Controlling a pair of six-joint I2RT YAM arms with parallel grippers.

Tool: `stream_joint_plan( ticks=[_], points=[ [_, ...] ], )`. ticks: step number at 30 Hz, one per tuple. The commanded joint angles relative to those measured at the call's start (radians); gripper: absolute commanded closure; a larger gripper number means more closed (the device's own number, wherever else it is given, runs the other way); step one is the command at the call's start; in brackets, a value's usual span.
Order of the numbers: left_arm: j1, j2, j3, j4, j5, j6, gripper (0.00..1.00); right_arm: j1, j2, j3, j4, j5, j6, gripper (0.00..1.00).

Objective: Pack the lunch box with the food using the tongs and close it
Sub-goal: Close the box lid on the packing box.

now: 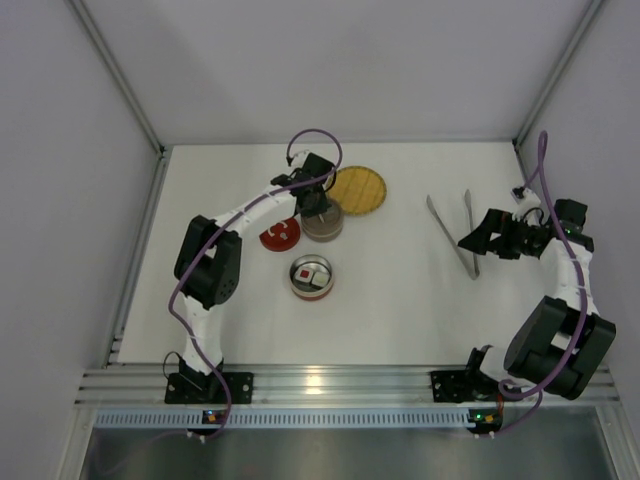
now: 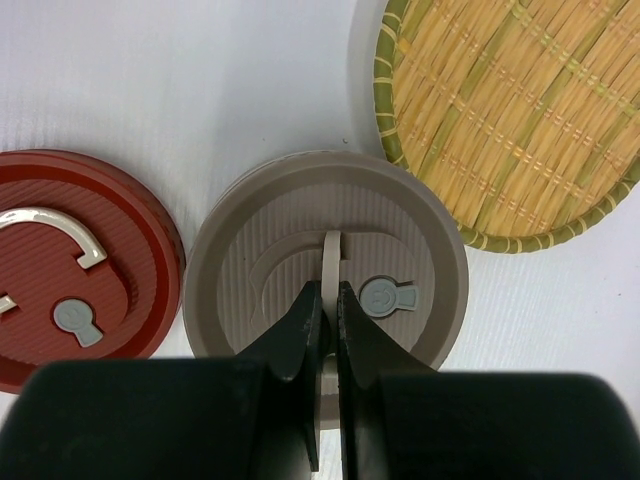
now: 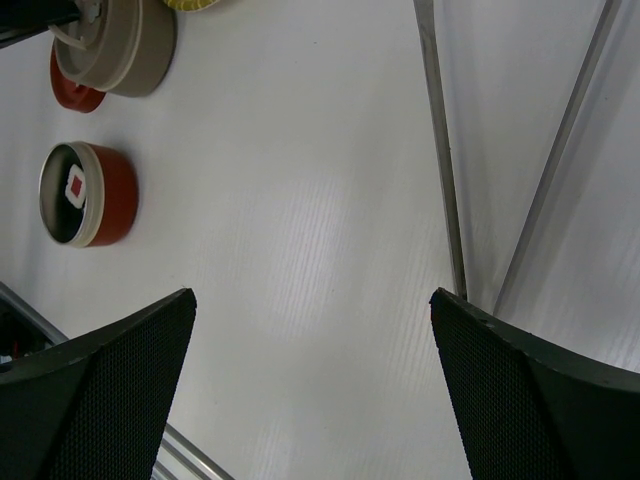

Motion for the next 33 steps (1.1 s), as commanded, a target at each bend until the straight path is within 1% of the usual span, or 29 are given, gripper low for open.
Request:
stream_joint_plan(
  ticks=[1, 10, 12, 15, 17, 18, 20, 21, 23, 24, 25, 26, 27, 29, 30, 32, 33],
  points=[
    [-0.004, -0.062, -0.032, 0.045, -0.022, -0.007, 1.0, -0.015, -0.018, -0.003, 0.06, -0.017, 0.0, 0.01],
    [-0.021, -0.045, -0.039, 0.031, -0.053, 0.023, 1.0, -0.015, -0.01, -0.003, 0.062, -0.02, 0.002, 0.01],
    [-0.021, -0.037, -0.043, 0.028, -0.038, 0.027, 1.0, -0.015, -0.007, -0.001, 0.062, -0.02, 0.002, 0.01],
    [-0.021, -0.03, -0.055, 0.03, -0.009, 0.073, 1.0, -0.015, -0.007, -0.001, 0.06, -0.02, -0.003, 0.0],
    [-0.021, -0.034, -0.074, 0.036, 0.005, 0.153, 1.0, -0.015, -0.007, -0.001, 0.054, -0.018, -0.006, 0.01],
    [-0.021, -0.037, -0.086, 0.043, 0.03, 0.23, 1.0, -0.015, -0.007, -0.001, 0.053, -0.017, -0.01, 0.01],
    [-0.019, -0.042, -0.109, 0.04, 0.062, 0.314, 1.0, -0.015, -0.007, 0.0, 0.05, -0.018, -0.013, 0.01],
    [-0.019, -0.045, -0.115, 0.028, 0.082, 0.401, 1.0, -0.015, -0.007, 0.001, 0.048, -0.02, -0.015, 0.01],
    [-0.002, -0.054, -0.158, 0.031, 0.215, 0.49, 1.0, -0.015, -0.004, 0.002, 0.046, -0.027, -0.016, 0.01],
    [0.008, -0.074, -0.178, 0.037, 0.269, 0.576, 1.0, -0.015, -0.006, 0.004, 0.045, -0.029, -0.016, 0.01],
    [0.028, -0.082, -0.198, 0.049, 0.377, 0.62, 1.0, -0.015, -0.003, 0.004, 0.043, -0.035, -0.018, 0.01],
    [0.034, -0.086, -0.218, 0.043, 0.404, 0.663, 1.0, -0.015, -0.004, 0.005, 0.04, -0.035, -0.021, 0.01],
    [0.041, -0.086, -0.217, 0.033, 0.439, 0.756, 1.0, -0.015, -0.004, 0.005, 0.037, -0.035, -0.024, 0.0],
    [0.05, -0.062, -0.201, -0.039, 0.496, 0.858, 1.0, -0.015, -0.004, 0.007, 0.031, -0.037, -0.03, 0.0],
    [0.053, -0.056, -0.201, -0.061, 0.522, 0.95, 1.0, -0.015, -0.006, 0.005, 0.03, -0.037, -0.033, 0.01],
    [0.061, -0.054, -0.216, -0.093, 0.585, 1.035, 1.0, -0.015, -0.006, 0.005, 0.028, -0.037, -0.035, 0.01],
    [0.059, -0.054, -0.233, -0.102, 0.597, 1.119, 1.0, -0.015, -0.006, 0.005, 0.03, -0.04, -0.035, 0.01]
  ],
)
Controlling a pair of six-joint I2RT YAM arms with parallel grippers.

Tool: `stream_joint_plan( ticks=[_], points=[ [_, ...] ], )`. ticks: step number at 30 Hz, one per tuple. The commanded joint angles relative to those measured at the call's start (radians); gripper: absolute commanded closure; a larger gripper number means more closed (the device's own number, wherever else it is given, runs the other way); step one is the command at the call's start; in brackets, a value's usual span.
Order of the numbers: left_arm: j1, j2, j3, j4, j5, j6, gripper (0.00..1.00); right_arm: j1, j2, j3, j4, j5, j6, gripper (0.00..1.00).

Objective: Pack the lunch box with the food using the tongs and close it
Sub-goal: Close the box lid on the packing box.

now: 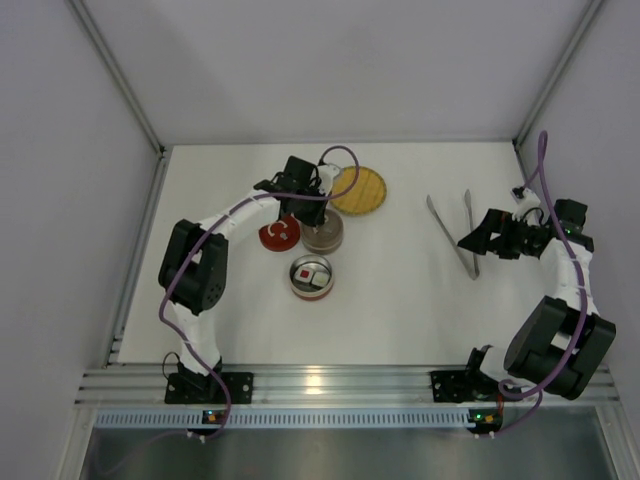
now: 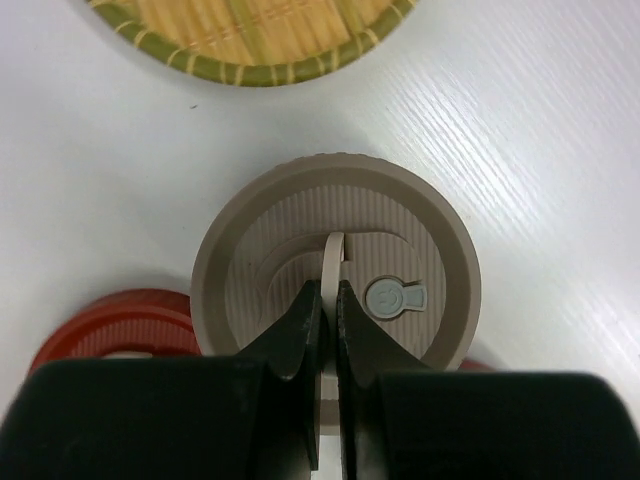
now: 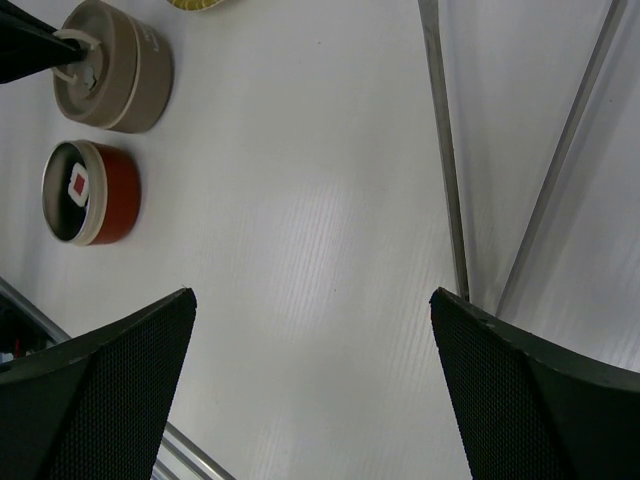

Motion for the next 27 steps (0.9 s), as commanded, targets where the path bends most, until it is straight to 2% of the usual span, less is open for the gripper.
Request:
stream_joint_plan(
  ticks=[1, 3, 10, 19, 22, 27],
  points=[
    [0.003, 0.044, -0.074, -0.21, 0.126, 0.327, 1.0, -0.015, -0.001, 0.007, 0.03, -0.034, -0.033, 0.01],
    [0.001, 0.053, -0.068, -0.223, 0.137, 0.405, 1.0, -0.015, 0.002, 0.007, 0.03, -0.039, -0.031, 0.01],
    [-0.036, 0.065, -0.103, -0.15, 0.111, 0.521, 1.0, -0.015, -0.001, 0.005, 0.032, -0.033, -0.033, 0.01],
    [-0.073, 0.168, -0.049, -0.307, 0.199, 0.763, 1.0, -0.015, 0.01, 0.008, 0.032, -0.041, -0.036, 0.01],
    [-0.076, 0.203, 0.015, -0.342, 0.248, 0.724, 1.0, -0.015, 0.007, 0.008, 0.029, -0.039, -0.034, 0.01],
    [-0.074, 0.144, 0.047, -0.255, 0.273, 0.508, 1.0, -0.015, -0.006, 0.005, 0.024, -0.039, -0.036, 0.01]
  ],
)
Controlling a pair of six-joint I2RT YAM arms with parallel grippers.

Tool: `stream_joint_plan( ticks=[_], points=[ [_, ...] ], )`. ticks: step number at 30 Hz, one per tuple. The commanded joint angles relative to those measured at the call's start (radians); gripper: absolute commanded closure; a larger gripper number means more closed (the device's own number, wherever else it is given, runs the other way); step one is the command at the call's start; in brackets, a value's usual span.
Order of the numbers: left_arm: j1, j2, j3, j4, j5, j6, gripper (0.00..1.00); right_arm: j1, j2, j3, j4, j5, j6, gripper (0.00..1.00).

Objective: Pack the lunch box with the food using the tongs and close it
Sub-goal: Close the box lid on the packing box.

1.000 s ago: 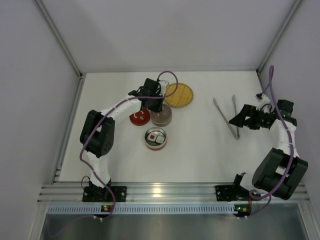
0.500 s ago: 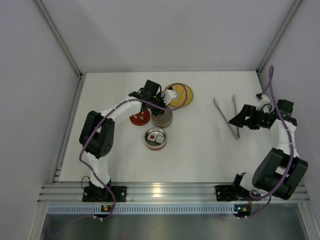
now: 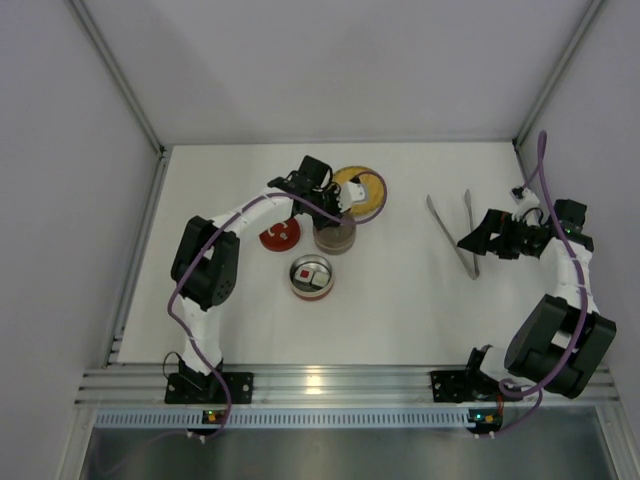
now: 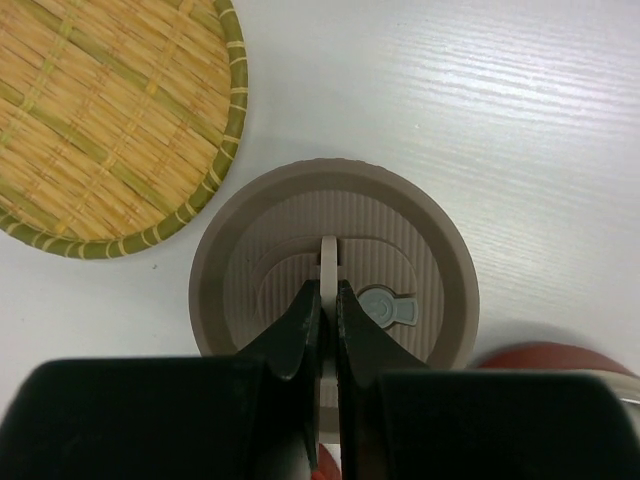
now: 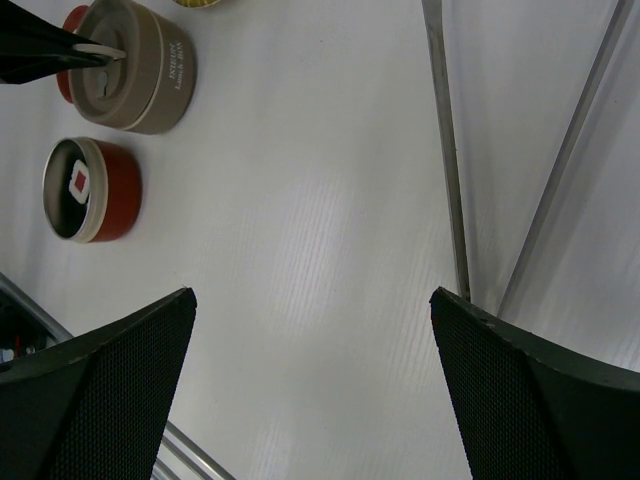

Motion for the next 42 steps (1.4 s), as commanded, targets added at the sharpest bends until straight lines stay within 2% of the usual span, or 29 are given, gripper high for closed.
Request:
stream_joint_plan(
  ticks=[1, 5, 13, 21, 30, 33, 38, 42],
  points=[
    [-0.024, 0.057, -0.048, -0.174, 0.044, -0.163, 1.0, -0.015, -0.013, 0.005, 0.025, -0.034, -0.024, 0.01],
    [-0.024, -0.018, -0.047, -0.138, 0.029, -0.325, 1.0, -0.015, -0.01, 0.007, 0.025, -0.041, -0.018, 0.01],
    [-0.024, -0.142, -0.086, -0.066, -0.065, -0.441, 1.0, -0.015, -0.015, 0.005, 0.028, -0.044, -0.013, 0.01],
    [-0.026, -0.184, -0.135, 0.027, -0.189, -0.672, 1.0, -0.015, -0.013, 0.004, 0.032, -0.043, -0.012, 0.01],
    [-0.026, -0.261, -0.225, 0.184, -0.265, -0.751, 1.0, -0.015, -0.015, 0.001, 0.032, -0.035, -0.018, 0.01],
    [-0.027, -0.255, -0.205, 0.182, -0.331, -0.792, 1.0, -0.015, -0.01, 0.001, 0.033, -0.035, -0.015, 0.01],
    [-0.026, -0.264, -0.203, 0.221, -0.35, -0.792, 1.0, -0.015, -0.009, 0.002, 0.033, -0.037, -0.013, 0.01],
    [-0.033, -0.254, -0.165, 0.176, -0.362, -0.814, 1.0, -0.015, -0.01, 0.002, 0.032, -0.029, -0.015, 0.01]
  ],
)
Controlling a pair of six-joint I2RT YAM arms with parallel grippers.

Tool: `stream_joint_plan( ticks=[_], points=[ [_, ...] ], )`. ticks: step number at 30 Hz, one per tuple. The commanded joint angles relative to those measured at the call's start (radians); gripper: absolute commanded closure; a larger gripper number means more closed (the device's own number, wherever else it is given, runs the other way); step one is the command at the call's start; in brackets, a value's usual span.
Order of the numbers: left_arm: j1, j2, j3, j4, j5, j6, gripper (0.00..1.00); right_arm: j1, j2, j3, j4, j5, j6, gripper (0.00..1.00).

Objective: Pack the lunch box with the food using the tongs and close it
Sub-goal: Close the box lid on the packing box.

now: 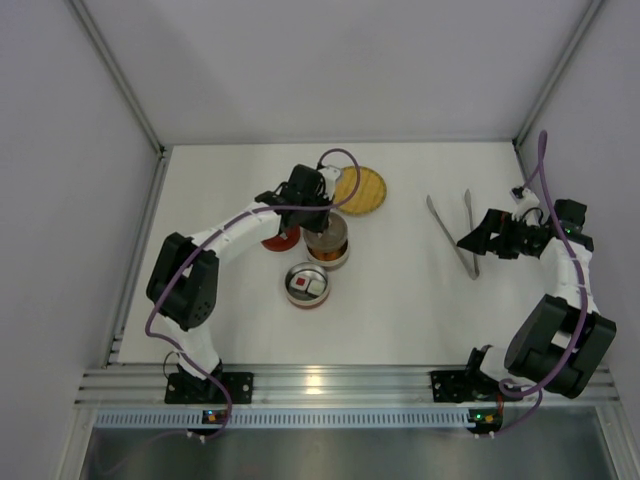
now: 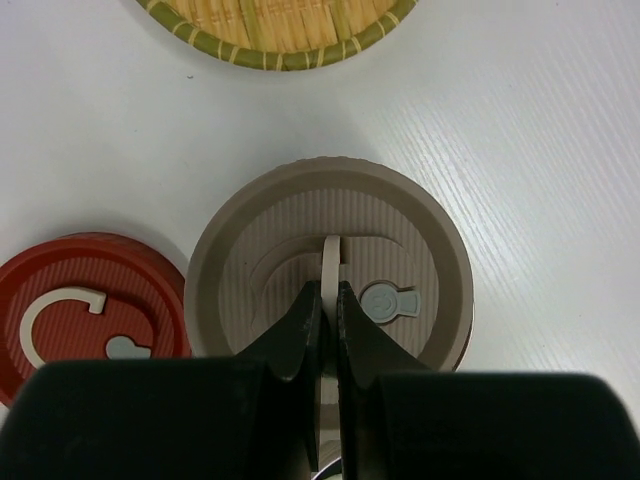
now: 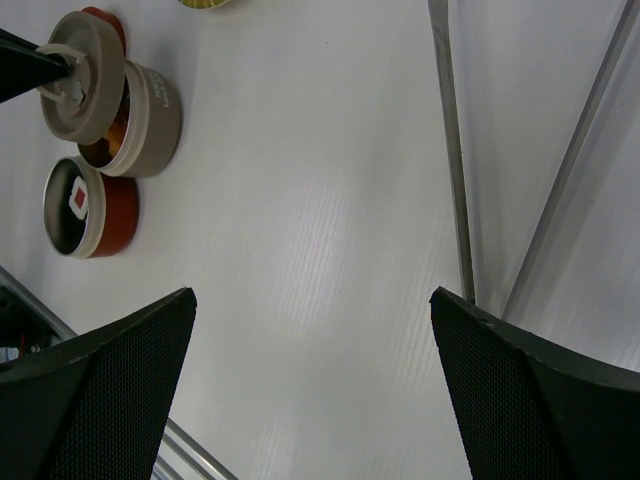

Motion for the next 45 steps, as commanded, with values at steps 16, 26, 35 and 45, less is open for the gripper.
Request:
stream_joint_plan(
  ticks=[16, 26, 35, 45],
  points=[
    [-0.07, -0.182, -0.141, 0.041, -0.309, -0.349, 1.0, -0.015, -0.01, -0.004, 0.045, -0.015, 0.0, 0.0],
    [-0.1, -0.173, -0.196, 0.118, -0.379, -0.453, 1.0, -0.015, -0.009, -0.007, 0.046, -0.008, 0.002, 0.01],
    [-0.148, -0.13, -0.157, 0.127, -0.449, -0.493, 1.0, -0.015, -0.009, -0.009, 0.056, -0.005, 0.011, 0.01],
    [-0.154, -0.102, -0.154, 0.124, -0.452, -0.519, 1.0, -0.015, -0.012, -0.01, 0.06, -0.001, 0.016, 0.01]
  ],
)
